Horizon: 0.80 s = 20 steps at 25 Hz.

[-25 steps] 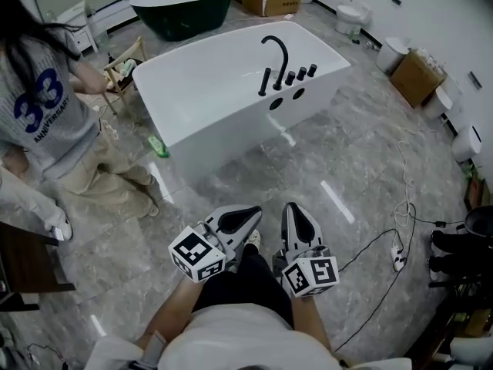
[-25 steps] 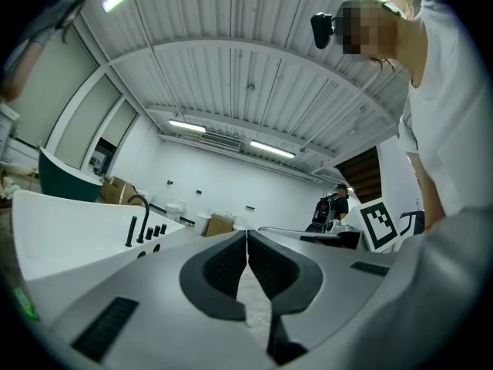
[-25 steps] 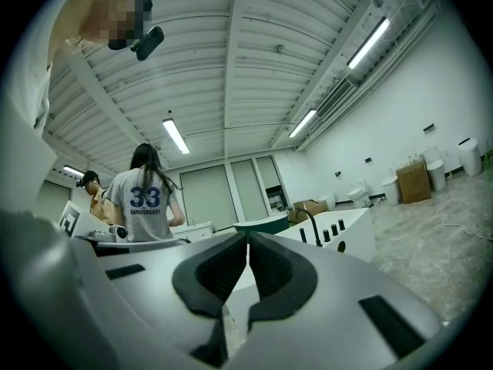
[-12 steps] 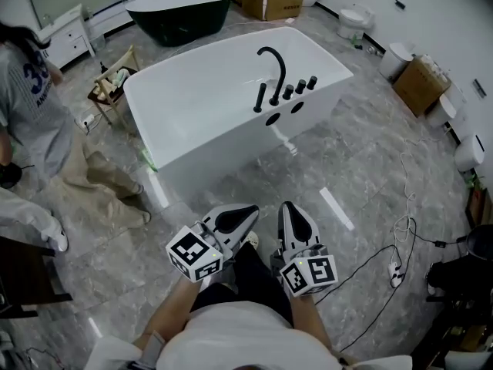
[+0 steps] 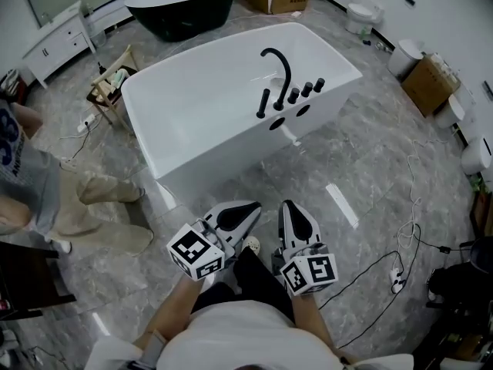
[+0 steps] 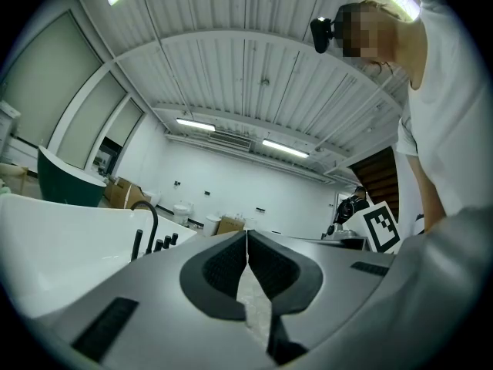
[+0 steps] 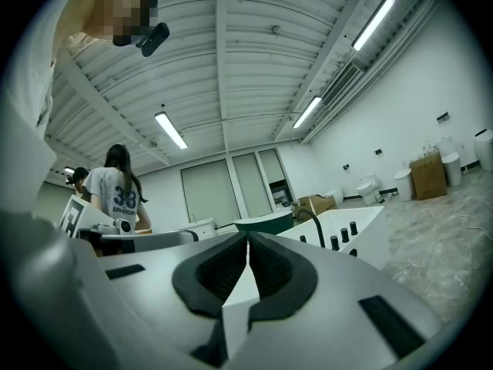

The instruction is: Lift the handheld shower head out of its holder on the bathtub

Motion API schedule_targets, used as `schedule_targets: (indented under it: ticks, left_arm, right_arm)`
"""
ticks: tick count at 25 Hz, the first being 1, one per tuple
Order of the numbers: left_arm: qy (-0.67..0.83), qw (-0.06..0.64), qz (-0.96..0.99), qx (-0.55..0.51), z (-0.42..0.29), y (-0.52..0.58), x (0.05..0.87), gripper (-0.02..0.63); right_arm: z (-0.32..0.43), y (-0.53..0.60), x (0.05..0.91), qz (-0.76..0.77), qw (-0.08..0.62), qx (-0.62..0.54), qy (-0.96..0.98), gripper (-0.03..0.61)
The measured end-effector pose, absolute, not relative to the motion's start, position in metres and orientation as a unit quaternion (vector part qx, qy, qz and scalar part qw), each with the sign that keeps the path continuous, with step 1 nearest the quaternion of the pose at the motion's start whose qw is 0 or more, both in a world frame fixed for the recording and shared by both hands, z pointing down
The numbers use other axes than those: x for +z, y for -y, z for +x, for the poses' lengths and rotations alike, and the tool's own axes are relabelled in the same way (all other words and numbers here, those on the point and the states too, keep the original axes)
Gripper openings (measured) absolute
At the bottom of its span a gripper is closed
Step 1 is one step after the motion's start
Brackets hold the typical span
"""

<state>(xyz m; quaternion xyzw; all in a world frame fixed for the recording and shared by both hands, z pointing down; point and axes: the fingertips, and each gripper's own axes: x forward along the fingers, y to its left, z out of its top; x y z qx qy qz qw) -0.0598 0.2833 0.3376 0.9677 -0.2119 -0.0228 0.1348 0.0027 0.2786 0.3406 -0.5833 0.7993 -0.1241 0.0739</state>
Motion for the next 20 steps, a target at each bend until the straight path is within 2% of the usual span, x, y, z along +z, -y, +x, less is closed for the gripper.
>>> schedule_targets:
  ticks: [20]
  left_arm:
    - [0.263, 0.133, 0.955, -0.022, -0.034, -0.171, 0.355, 0.012]
  right_arm:
    - [0.024, -0.173, 0.352, -0.534, 0.071, -0.13, -0.832, 0.02]
